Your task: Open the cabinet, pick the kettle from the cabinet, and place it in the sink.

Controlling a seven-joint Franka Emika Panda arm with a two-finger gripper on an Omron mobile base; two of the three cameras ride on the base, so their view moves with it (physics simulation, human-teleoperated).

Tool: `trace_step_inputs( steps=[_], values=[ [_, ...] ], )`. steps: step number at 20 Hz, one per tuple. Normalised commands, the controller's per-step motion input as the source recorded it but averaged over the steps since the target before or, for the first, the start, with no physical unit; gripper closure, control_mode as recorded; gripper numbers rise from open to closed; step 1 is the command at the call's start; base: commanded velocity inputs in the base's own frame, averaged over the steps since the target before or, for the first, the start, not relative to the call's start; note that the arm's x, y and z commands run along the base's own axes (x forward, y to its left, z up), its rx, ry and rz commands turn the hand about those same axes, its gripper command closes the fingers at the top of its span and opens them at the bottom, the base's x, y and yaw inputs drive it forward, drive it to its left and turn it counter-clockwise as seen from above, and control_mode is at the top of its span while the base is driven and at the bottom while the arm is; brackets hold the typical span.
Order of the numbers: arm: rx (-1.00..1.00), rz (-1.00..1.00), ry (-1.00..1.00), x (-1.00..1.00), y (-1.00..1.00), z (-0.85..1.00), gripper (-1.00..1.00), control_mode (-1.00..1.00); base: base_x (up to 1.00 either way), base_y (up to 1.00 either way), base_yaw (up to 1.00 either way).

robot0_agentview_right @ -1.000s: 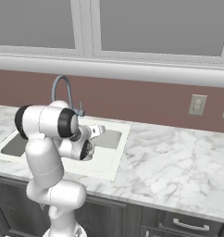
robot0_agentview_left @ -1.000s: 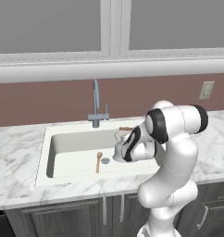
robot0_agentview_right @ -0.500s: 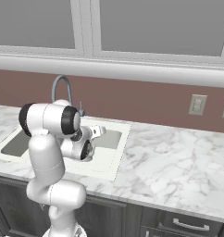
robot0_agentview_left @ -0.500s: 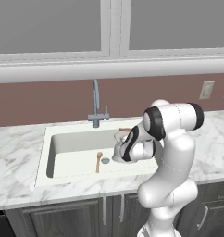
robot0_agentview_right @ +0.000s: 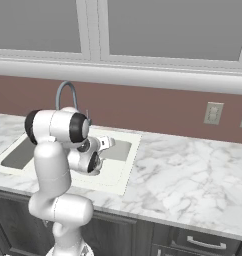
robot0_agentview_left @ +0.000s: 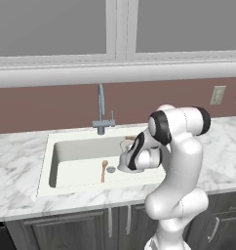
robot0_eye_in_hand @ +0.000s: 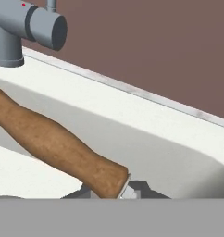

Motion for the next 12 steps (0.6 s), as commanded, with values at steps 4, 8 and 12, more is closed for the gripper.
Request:
trace_step_inputs(
  steps=[4,8,12],
  values=[
    [0.00,-0.01,-0.08,0.04,0.00,-0.18,1.00,-1.00,0.00,0.00,0.00],
    [0.00,-0.01,-0.11,0.03,0.00,-0.19,1.00,-1.00,0.00,0.00,0.00],
    [0.00,-0.02,-0.14,0.00,0.00,-0.24,1.00,-1.00,0.00,0.00,0.00]
  ],
)
